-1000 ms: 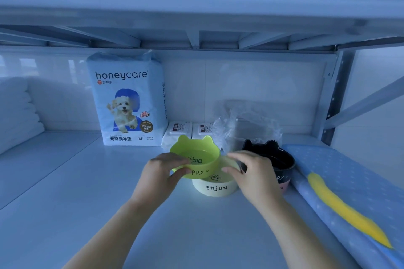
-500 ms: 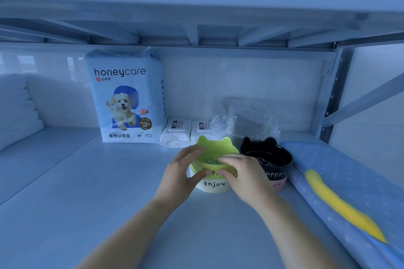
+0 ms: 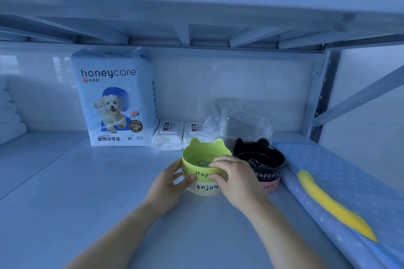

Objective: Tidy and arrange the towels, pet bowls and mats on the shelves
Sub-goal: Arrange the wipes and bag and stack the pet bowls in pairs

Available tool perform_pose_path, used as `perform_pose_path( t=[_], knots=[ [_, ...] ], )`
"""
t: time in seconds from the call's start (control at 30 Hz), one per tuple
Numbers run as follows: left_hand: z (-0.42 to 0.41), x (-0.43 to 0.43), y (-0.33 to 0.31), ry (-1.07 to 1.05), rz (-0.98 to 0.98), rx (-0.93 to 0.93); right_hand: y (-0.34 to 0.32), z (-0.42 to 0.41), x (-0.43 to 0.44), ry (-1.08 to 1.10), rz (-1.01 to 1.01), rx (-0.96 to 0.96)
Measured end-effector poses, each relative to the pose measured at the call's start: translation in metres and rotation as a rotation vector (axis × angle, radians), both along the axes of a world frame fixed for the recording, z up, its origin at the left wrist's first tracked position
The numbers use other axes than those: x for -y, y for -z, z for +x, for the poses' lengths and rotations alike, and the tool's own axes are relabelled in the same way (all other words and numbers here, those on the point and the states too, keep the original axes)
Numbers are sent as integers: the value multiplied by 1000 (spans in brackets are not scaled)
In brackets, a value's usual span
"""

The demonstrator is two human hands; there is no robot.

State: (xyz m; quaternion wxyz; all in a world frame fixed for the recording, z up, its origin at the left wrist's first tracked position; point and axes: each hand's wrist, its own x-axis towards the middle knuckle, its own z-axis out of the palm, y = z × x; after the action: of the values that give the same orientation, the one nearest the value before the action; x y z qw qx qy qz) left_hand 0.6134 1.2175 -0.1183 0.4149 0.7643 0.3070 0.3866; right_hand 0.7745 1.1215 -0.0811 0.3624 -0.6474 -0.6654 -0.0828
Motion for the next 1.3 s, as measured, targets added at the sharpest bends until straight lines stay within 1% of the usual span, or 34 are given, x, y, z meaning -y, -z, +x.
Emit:
perform_pose_path(
  t=[0.13,0.27,0.37,0.67,0.77,0.93,1.1,1.23,1.3],
  knots=[
    [1,2,0,-17,12,3,0,0,0,1,-4,3],
    [1,5,-4,59,-26,18,0,0,-1,0,-3,1],
    [-1,3,-5,106,-38,-6,0,0,-2,-5,-8,7],
    [1,6,-7,123,-69,-24,1,3,-2,-13,-6,-20],
    [0,8,-7,86,-91,-7,1,4,-1,-27,-5,-10],
    [2,11,-7,-50,-181,32,0,4,1,-35,-40,20],
    [3,16,-10,-85,-203,76,0,4,0,-25,-31,26],
    [2,15,-7,-90,-167,31,2,3,2,-30,-24,28],
    [1,14,-4,-129,-62,-63,2,1,2,-37,-22,27]
  ],
)
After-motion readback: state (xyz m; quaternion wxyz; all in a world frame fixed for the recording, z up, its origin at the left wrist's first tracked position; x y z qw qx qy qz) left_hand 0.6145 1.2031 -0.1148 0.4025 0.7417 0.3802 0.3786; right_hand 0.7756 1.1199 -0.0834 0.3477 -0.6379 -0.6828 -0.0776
